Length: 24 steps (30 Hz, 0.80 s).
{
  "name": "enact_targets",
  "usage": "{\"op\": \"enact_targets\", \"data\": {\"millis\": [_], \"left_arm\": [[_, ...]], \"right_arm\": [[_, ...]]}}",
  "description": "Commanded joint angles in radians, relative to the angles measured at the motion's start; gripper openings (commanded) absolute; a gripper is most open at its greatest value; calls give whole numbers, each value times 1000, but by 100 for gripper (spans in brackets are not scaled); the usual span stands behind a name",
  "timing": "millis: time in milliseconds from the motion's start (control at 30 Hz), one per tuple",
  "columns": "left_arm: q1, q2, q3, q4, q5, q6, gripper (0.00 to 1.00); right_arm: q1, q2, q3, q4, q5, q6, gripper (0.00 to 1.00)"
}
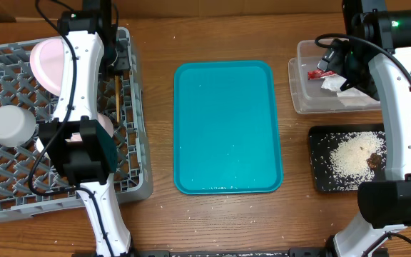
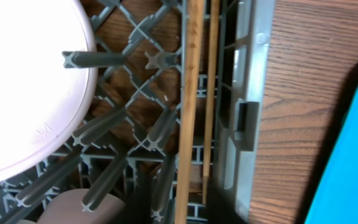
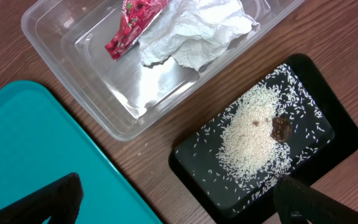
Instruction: Sort waste into correct bins and load items into the dishwasher
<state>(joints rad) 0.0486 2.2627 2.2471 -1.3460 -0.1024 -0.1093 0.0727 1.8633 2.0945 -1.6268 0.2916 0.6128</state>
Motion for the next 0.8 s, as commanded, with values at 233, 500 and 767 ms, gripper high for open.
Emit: {"op": "enact_targets", "data": {"millis": [233,500,767], "left_arm": [[8,-26,-7,-23,272,24,76],[-30,-26,-8,-51,384,22,57],[-105,-26,-8,-117,431,5,4]], "right_arm": [[-1,-23,20,2,3,-8,100],[-1,-23,20,2,2,-8,100],[-1,-23,20,2,3,-8,100]]}}
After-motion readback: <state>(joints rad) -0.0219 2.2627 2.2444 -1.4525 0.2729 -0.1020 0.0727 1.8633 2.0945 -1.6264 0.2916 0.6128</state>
